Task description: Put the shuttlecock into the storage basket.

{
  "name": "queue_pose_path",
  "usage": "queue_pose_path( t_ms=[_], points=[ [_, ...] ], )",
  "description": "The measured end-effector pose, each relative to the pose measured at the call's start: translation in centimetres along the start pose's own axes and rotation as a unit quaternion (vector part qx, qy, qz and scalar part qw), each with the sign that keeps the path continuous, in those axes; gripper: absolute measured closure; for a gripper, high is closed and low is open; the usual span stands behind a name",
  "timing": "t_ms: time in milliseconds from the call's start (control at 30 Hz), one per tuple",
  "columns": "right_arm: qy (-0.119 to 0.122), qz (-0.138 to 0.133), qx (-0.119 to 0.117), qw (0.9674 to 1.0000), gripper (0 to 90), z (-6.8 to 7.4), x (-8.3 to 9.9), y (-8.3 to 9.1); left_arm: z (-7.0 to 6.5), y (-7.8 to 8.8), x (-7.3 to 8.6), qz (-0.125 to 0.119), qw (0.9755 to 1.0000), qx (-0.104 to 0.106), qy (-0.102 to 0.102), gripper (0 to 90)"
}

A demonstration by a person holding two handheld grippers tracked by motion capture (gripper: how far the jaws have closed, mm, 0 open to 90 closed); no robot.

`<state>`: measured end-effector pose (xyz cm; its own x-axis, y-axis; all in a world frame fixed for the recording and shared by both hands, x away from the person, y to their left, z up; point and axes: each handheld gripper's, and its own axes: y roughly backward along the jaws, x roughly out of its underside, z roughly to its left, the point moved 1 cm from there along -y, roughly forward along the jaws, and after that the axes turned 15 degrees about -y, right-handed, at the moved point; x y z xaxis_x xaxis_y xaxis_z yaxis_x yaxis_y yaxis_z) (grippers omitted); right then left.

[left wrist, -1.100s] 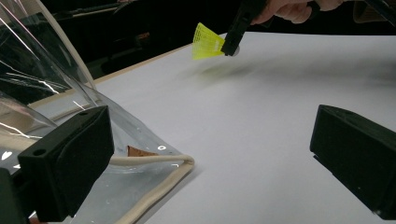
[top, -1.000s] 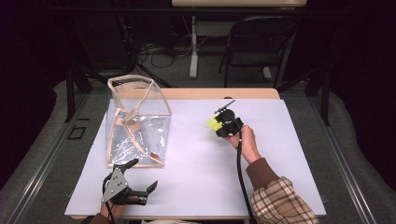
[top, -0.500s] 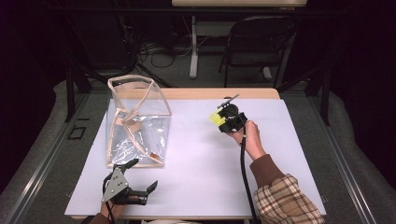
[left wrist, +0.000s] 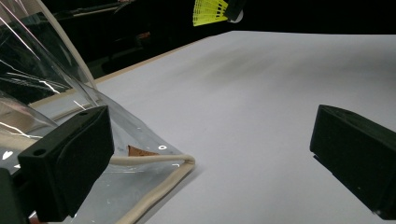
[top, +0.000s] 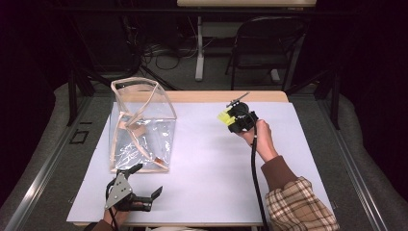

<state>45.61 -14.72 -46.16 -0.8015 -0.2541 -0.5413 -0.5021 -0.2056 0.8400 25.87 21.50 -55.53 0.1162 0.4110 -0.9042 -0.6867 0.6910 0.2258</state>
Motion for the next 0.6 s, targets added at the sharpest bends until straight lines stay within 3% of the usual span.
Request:
queue_pose_path(
  t_ms=[600],
  points=[
    [0.011,-0.014,0.008,0.9998,64.9,-0.3,-1.1,1.9,0.0,0.0,0.0,-0.001,1.0,-0.002,-0.001,0.0]
  ],
)
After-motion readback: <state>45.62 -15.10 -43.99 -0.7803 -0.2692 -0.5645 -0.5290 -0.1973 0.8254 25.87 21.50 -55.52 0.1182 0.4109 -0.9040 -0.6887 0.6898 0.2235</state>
